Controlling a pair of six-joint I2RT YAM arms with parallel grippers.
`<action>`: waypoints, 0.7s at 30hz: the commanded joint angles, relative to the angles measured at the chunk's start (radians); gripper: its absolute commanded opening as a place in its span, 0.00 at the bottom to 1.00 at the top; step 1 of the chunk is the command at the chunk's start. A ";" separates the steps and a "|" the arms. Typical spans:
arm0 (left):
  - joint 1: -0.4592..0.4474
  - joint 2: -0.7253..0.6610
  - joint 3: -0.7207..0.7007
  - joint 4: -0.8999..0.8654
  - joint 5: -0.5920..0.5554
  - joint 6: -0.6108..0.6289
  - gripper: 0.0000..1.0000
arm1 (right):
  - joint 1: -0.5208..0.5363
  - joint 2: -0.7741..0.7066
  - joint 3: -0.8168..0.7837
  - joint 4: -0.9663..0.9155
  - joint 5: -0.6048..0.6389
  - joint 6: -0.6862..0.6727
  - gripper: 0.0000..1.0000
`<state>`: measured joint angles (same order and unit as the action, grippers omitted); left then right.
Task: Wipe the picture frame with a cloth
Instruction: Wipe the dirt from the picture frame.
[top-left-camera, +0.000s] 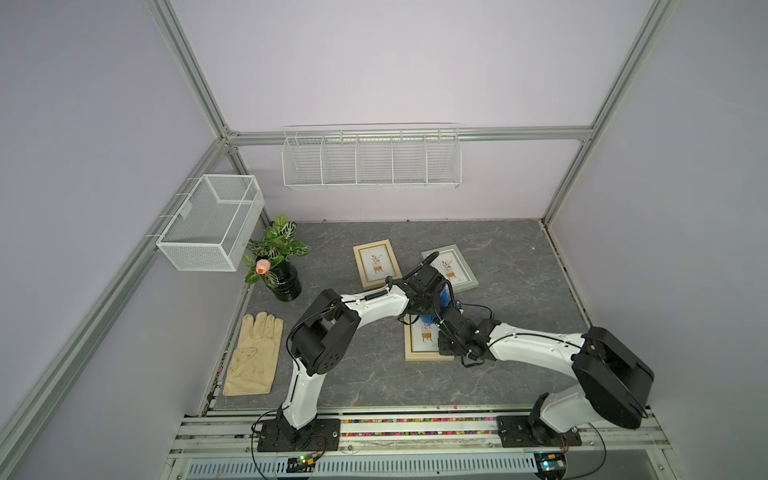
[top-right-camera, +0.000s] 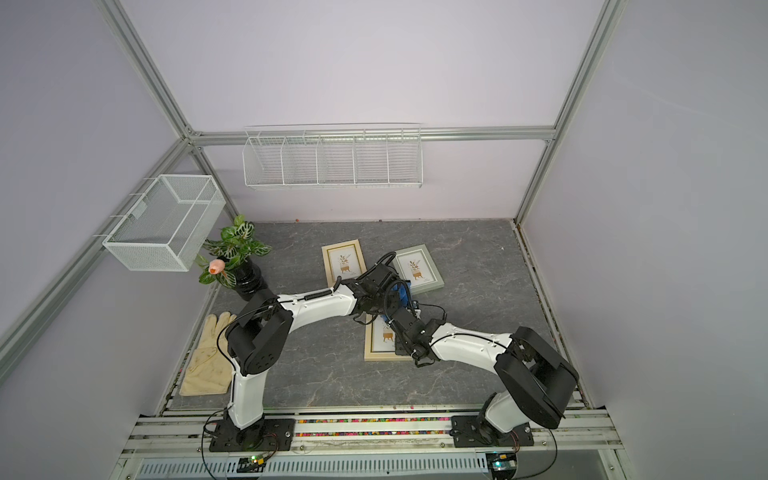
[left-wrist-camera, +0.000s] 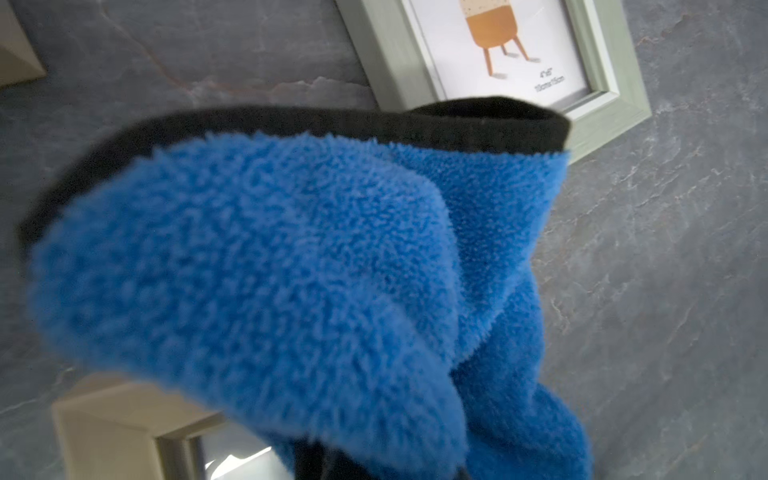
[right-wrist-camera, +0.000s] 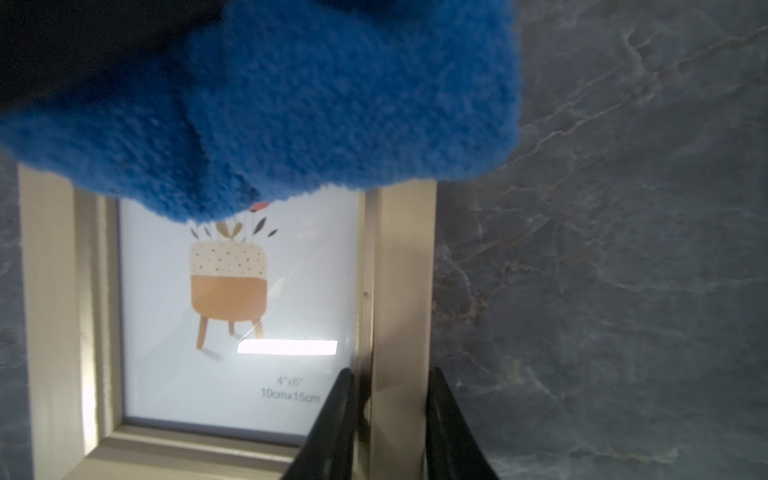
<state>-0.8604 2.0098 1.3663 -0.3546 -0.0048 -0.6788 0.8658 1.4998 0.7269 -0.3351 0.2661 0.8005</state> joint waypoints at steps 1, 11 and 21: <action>0.078 -0.068 -0.092 -0.051 -0.054 0.008 0.00 | 0.004 -0.004 -0.026 -0.058 0.012 0.006 0.16; 0.030 -0.074 -0.059 -0.073 -0.074 0.052 0.00 | 0.004 0.011 -0.005 -0.067 0.007 -0.005 0.16; 0.020 -0.019 0.002 -0.061 0.001 0.028 0.00 | 0.004 0.013 -0.003 -0.065 0.003 0.000 0.16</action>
<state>-0.8917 2.0121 1.4017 -0.4007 -0.0116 -0.6460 0.8658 1.4998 0.7284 -0.3389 0.2649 0.8001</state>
